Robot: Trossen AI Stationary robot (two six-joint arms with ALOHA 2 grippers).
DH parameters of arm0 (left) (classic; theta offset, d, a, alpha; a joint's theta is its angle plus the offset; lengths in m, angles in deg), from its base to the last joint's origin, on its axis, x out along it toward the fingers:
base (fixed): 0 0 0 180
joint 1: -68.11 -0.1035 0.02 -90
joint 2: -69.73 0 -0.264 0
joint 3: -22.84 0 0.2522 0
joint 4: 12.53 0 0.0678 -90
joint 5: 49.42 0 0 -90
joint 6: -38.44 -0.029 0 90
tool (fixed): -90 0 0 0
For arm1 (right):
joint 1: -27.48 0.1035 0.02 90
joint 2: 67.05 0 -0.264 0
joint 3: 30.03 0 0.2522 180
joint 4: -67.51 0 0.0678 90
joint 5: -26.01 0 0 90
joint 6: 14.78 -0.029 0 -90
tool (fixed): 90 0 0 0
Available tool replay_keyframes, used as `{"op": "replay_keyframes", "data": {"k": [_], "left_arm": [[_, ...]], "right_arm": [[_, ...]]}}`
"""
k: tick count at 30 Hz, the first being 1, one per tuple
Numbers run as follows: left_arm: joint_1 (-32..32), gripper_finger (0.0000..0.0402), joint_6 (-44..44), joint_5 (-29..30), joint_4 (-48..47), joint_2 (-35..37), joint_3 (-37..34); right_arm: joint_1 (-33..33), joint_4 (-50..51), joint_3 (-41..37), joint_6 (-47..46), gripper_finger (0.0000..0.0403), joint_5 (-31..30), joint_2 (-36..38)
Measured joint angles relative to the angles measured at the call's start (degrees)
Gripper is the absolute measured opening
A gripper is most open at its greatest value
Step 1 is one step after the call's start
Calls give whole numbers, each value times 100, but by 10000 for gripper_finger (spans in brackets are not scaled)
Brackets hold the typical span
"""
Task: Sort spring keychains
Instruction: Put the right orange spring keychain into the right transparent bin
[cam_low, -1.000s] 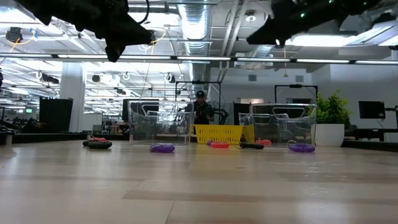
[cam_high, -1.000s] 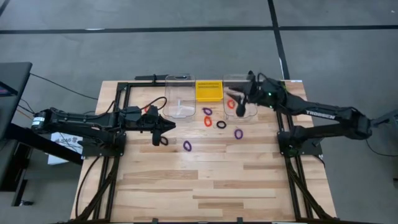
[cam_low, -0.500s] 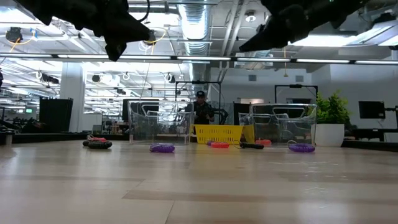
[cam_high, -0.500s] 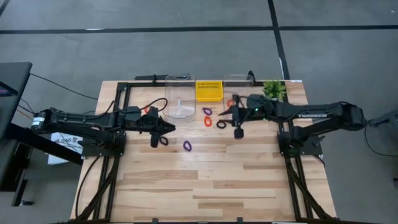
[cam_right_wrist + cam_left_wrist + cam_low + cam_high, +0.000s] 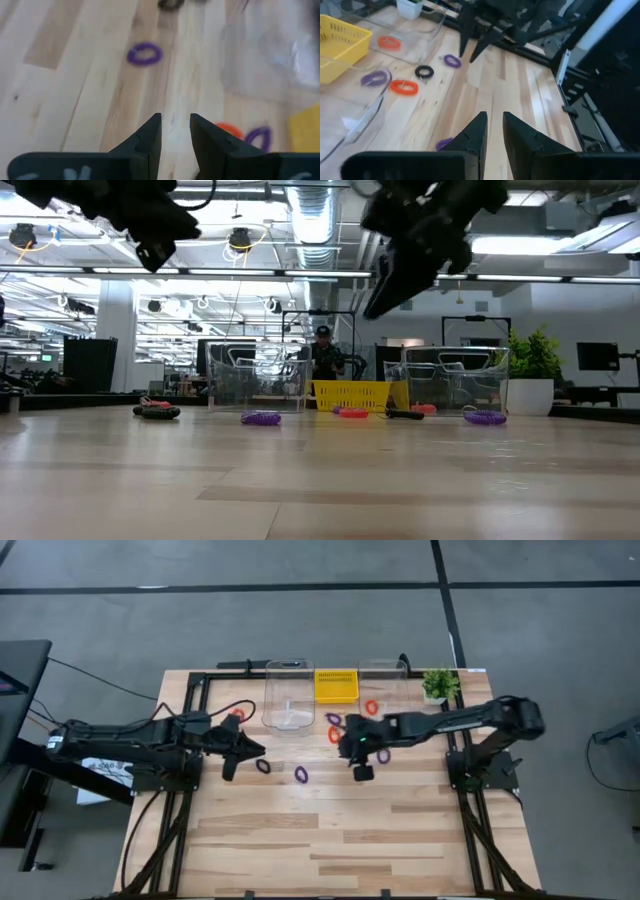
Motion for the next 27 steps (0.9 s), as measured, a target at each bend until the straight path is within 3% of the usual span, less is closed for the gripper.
{"op": "replay_keyframes", "data": {"k": [8,15,27], "left_arm": [[0,58,-208,-521,-286,629,-217],[2,58,333,-1246,-253,1330,-737],[6,58,876,-1928,-105,1733,-1281]], "right_arm": [[22,567,919,-518,92,-304,-1155],[-91,673,1449,-543,92,-336,-1862],[-409,1428,1716,-1142,92,-665,-2343]]}}
